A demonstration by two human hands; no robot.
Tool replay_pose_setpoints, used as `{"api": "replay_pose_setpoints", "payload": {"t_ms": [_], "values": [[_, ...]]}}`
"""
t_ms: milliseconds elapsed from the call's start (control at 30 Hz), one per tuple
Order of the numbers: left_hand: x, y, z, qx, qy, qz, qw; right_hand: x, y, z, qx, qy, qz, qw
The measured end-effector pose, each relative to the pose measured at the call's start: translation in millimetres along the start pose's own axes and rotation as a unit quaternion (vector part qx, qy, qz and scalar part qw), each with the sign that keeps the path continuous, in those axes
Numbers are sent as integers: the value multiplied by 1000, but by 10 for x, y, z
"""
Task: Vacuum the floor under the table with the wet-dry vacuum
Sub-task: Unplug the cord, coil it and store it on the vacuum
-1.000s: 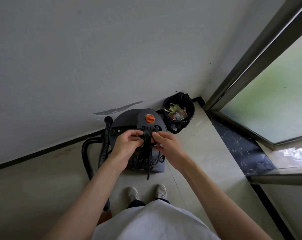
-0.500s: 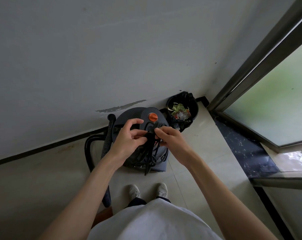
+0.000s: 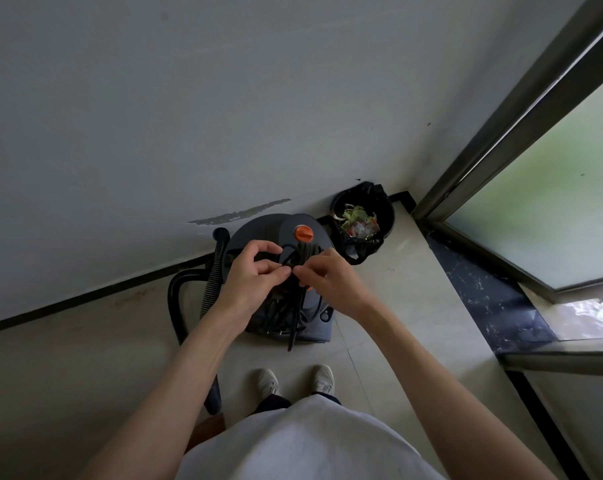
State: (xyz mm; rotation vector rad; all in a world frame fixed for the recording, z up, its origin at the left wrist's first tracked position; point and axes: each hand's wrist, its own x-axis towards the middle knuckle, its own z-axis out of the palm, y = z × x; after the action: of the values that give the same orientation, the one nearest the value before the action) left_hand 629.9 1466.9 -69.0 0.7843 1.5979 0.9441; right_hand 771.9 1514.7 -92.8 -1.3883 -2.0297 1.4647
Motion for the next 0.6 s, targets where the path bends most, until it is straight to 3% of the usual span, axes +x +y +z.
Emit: {"api": "replay_pose_setpoints", "payload": {"t_ms": [200, 333, 433, 600], "values": [[23, 28, -41, 53, -20, 10, 998, 12, 73, -14, 60, 50, 35, 996], [57, 80, -78, 120, -68, 28, 990, 24, 19, -151, -102, -37, -34, 993], [78, 136, -93, 102, -81, 28, 991, 89, 71, -202, -183, -114, -43, 976], [132, 70, -49, 129, -97, 9, 987, 124, 259, -3, -48, -93, -30, 994]]}}
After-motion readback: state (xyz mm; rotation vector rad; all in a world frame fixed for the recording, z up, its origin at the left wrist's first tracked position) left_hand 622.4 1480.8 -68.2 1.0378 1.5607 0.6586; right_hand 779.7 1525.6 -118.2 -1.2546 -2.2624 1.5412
